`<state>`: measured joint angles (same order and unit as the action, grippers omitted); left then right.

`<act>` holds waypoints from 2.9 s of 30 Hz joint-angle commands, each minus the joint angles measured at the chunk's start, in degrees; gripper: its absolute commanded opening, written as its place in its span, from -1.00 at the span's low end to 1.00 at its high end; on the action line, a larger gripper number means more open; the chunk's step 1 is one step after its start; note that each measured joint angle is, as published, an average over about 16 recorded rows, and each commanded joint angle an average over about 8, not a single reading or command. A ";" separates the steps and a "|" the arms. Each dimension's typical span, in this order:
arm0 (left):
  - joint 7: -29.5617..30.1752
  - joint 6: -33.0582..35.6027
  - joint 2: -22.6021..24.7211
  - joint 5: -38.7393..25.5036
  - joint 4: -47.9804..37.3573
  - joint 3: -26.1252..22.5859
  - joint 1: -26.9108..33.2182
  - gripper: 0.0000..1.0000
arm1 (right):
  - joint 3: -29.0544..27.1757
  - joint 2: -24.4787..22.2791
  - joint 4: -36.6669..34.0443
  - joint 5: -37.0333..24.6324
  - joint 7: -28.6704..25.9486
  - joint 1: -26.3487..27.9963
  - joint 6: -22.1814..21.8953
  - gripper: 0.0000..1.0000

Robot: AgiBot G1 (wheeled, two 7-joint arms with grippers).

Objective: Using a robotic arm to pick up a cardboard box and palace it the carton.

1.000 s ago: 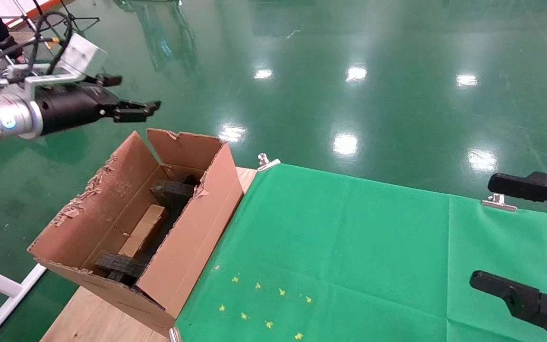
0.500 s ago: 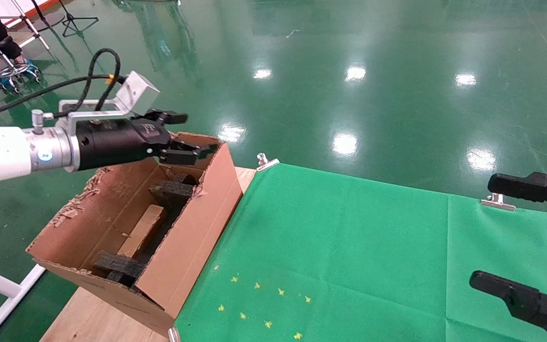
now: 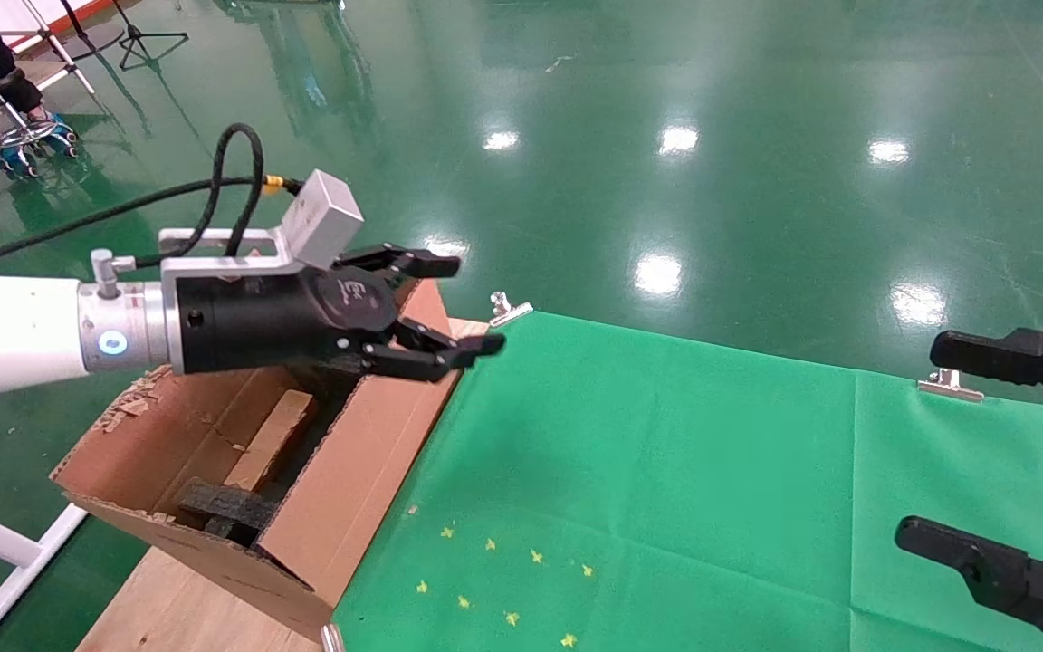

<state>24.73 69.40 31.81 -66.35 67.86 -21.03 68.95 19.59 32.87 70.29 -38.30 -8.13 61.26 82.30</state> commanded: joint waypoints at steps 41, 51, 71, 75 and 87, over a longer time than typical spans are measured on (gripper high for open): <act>-14.21 16.80 3.33 25.32 5.89 5.21 -7.67 1.00 | 0.00 -0.01 -0.01 0.01 0.00 -0.01 -0.02 1.00; -14.00 16.41 3.25 24.74 5.76 5.08 -7.49 1.00 | 0.00 -0.01 -0.01 0.01 0.00 -0.01 -0.02 1.00; -13.90 16.19 3.18 24.38 5.67 4.98 -7.38 1.00 | 0.00 -0.01 -0.01 0.01 0.00 -0.01 -0.02 1.00; -13.89 16.18 3.17 24.35 5.66 4.97 -7.37 1.00 | 0.00 -0.01 -0.01 0.01 0.00 -0.01 -0.02 1.00; -13.86 16.14 3.17 24.30 5.65 4.96 -7.34 1.00 | 0.00 -0.01 -0.01 0.01 0.00 -0.01 -0.02 1.00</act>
<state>10.88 85.54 34.98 -42.05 73.51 -16.07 61.61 19.59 32.86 70.27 -38.29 -8.13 61.25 82.29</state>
